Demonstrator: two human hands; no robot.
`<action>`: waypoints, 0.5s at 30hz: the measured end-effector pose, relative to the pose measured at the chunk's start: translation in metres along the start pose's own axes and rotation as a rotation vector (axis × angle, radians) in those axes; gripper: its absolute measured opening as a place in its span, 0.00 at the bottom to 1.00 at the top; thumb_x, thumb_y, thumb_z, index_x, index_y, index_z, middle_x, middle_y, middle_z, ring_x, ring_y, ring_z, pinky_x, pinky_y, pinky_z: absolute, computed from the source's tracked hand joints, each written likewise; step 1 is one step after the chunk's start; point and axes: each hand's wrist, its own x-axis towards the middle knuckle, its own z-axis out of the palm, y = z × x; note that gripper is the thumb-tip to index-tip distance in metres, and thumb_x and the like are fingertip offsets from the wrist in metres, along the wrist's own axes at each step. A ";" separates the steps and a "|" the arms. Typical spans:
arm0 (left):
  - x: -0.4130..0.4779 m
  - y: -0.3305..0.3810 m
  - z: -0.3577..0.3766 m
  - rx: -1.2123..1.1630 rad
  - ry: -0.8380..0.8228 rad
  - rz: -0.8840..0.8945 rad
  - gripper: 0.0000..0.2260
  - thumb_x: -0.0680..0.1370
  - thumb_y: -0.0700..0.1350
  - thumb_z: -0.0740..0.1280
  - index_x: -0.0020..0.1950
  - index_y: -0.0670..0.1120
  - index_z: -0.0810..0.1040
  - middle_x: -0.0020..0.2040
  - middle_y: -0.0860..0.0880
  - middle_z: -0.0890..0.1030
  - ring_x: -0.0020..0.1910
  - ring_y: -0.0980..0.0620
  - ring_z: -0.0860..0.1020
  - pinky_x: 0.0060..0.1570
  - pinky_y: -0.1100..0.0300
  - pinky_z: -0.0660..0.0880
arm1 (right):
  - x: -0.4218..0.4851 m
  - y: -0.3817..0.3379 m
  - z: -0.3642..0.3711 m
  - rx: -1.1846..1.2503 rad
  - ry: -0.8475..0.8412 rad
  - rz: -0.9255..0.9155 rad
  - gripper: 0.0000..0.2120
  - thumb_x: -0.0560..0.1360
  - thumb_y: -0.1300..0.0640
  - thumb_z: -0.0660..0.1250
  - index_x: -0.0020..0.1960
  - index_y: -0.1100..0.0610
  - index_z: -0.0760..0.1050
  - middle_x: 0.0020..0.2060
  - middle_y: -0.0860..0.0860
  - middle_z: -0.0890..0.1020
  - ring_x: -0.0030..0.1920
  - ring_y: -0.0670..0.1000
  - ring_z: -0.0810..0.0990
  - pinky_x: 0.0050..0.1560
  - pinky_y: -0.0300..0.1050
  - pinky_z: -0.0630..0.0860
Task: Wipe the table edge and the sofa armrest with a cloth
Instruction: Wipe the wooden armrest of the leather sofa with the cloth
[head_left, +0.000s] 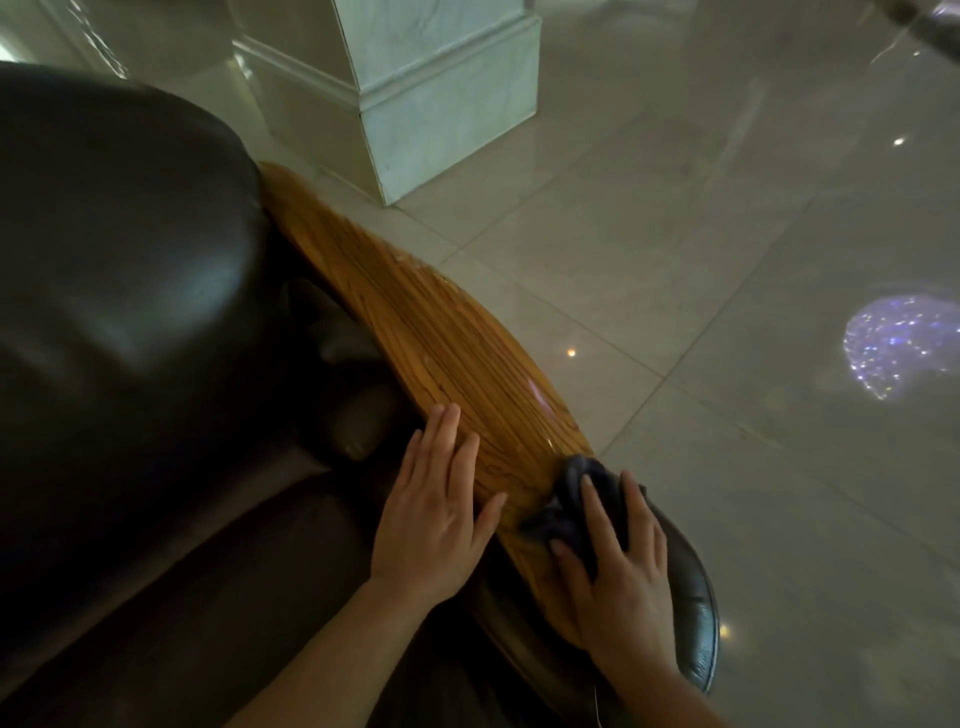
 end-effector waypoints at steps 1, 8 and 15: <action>0.000 -0.001 0.000 -0.003 0.003 0.006 0.29 0.83 0.58 0.57 0.75 0.39 0.63 0.81 0.38 0.52 0.80 0.42 0.47 0.73 0.41 0.61 | -0.002 -0.003 0.002 -0.020 0.000 -0.046 0.30 0.77 0.36 0.57 0.78 0.40 0.56 0.79 0.54 0.55 0.75 0.64 0.58 0.70 0.65 0.65; 0.000 0.000 0.002 -0.041 0.007 -0.010 0.28 0.83 0.59 0.56 0.75 0.40 0.63 0.81 0.41 0.50 0.80 0.44 0.46 0.73 0.42 0.63 | -0.002 0.011 0.000 -0.073 -0.016 -0.267 0.28 0.77 0.37 0.56 0.76 0.38 0.59 0.79 0.52 0.57 0.75 0.65 0.61 0.70 0.65 0.65; 0.003 -0.001 0.001 -0.045 -0.026 -0.062 0.30 0.82 0.64 0.51 0.76 0.44 0.59 0.82 0.45 0.48 0.80 0.49 0.44 0.75 0.45 0.59 | 0.072 -0.042 0.001 -0.073 -0.097 -0.287 0.24 0.81 0.37 0.45 0.76 0.34 0.50 0.80 0.47 0.47 0.78 0.62 0.47 0.74 0.62 0.54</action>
